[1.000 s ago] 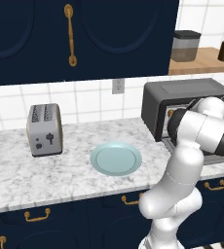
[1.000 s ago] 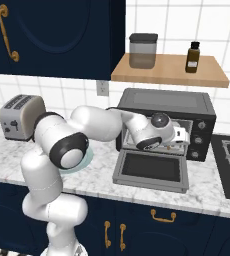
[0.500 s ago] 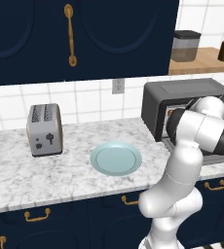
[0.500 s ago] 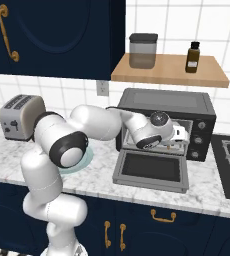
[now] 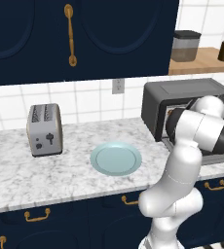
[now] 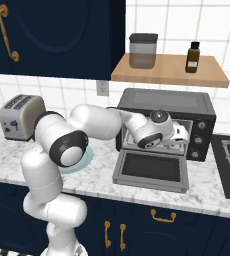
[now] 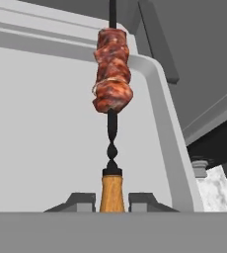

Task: Pick up the kebab skewer and baguette bread, and place them inside the toaster oven. Close the toaster oven door and start by setting the timer.

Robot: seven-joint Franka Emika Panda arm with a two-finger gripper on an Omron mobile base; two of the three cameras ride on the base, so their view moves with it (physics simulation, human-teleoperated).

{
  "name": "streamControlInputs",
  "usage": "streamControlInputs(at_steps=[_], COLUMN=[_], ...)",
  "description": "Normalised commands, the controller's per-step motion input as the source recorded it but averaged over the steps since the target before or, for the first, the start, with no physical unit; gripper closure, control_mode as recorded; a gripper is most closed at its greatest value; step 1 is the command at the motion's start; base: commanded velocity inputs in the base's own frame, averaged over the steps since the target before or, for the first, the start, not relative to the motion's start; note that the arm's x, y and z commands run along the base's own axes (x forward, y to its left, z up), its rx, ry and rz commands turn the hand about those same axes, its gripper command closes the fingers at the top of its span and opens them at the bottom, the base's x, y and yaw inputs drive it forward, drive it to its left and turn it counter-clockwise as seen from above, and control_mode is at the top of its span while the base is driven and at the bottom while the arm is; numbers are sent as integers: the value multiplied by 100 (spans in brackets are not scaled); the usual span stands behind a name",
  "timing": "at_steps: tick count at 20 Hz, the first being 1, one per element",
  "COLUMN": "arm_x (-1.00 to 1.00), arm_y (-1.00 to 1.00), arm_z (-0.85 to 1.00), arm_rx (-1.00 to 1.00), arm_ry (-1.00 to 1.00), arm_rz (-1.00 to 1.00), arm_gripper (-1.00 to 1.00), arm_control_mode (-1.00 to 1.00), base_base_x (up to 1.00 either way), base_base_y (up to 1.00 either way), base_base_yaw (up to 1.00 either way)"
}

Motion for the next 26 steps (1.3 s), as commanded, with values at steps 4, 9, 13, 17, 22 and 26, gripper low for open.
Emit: streamControlInputs(at_steps=[4, 9, 13, 17, 22, 26], arm_x=[10, 7, 11, 7, 0, -8], arm_y=[1, 7, 1, 0, 0, 0], arm_z=[0, 0, -1, -5, -16, -21], arm_rx=[0, 0, 4, 8, 8, 6], arm_ry=[0, 0, 0, 0, 0, 0], arm_rz=[0, 0, 0, 0, 0, 0], arm_gripper=[100, 100, 100, 100, 100, -100], arm_control_mode=[-100, -100, -100, -100, -100, -100], base_base_x=[0, 0, 0, 0, 0, 0], base_base_y=[0, 0, 0, 0, 0, 0], base_base_yaw=[0, 0, 0, 0, 0, 0])
